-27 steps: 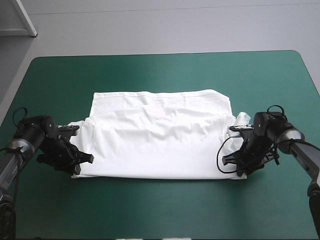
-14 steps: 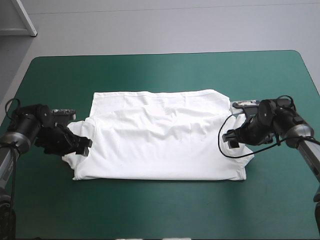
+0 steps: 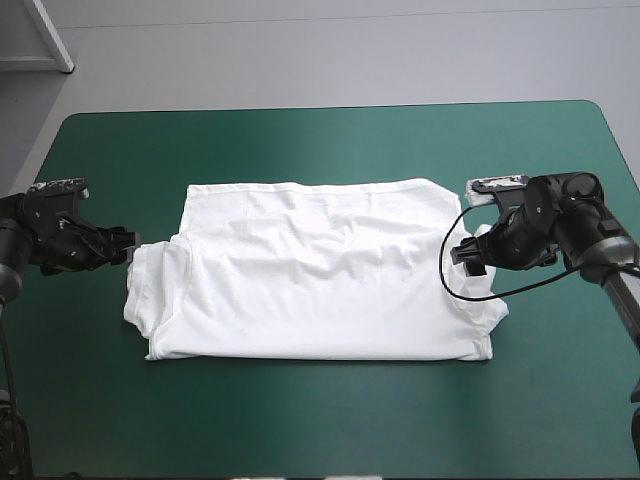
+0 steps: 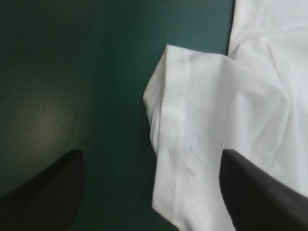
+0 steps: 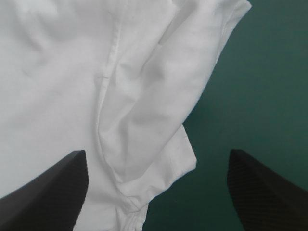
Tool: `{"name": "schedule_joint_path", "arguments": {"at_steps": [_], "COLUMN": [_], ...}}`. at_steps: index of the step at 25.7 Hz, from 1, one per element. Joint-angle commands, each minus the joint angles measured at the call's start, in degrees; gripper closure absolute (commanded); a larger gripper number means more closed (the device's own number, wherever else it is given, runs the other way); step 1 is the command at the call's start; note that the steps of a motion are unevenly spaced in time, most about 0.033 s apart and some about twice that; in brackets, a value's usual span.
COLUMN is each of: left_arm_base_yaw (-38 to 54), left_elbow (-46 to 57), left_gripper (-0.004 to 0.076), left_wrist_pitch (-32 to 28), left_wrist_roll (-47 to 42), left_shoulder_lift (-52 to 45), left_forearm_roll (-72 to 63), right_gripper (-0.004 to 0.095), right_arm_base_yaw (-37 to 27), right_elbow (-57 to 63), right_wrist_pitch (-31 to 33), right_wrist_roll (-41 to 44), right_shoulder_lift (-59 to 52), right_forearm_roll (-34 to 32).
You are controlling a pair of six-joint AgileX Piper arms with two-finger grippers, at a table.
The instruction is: Fold the cloth
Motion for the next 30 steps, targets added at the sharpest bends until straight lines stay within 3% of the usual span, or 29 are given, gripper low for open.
{"name": "schedule_joint_path", "arguments": {"at_steps": [1, 9, 14, 19, 23, 24, 30], "left_arm_base_yaw": [0.1, -1.3, -4.4, -6.2, -6.2, -6.2, -6.1], "left_elbow": [0.2, 0.9, 0.9, 0.9, 0.9, 0.9, 0.9], "left_gripper": [0.0161, 0.0161, 0.019, 0.0406, 0.07, 0.0732, 0.0734], "left_wrist_pitch": [-2.3, -7.6, -7.8, -8.1, -8.1, -8.1, -7.6], "left_wrist_roll": [-0.8, -0.4, -0.3, -0.9, -0.9, -0.9, -2.6], "left_shoulder_lift": [1.2, 11.6, 15.2, 15.8, 15.7, 15.7, 12.9], "left_forearm_roll": [-0.2, -0.5, -0.5, -0.5, 0.8, 1.5, 4.0], "right_gripper": [0.0167, 0.0194, 0.0194, 0.0194, 0.0194, 0.0194, 0.0194], "right_arm_base_yaw": [-0.4, -0.4, -0.4, -0.4, -0.4, -0.4, -0.4], "right_elbow": [-1.8, -1.8, -1.8, -1.8, -1.8, -1.8, -1.8], "right_wrist_pitch": [-0.6, -0.5, -0.6, -0.6, -0.4, -0.3, -0.1], "right_wrist_roll": [0.0, 0.5, 0.5, 0.5, 0.5, 0.5, 0.3], "right_shoulder_lift": [-2.3, -2.3, -2.3, -2.3, -2.3, -2.3, -2.3], "right_forearm_roll": [0.1, 0.1, 0.0, 0.0, 0.0, 0.0, 0.0]}}
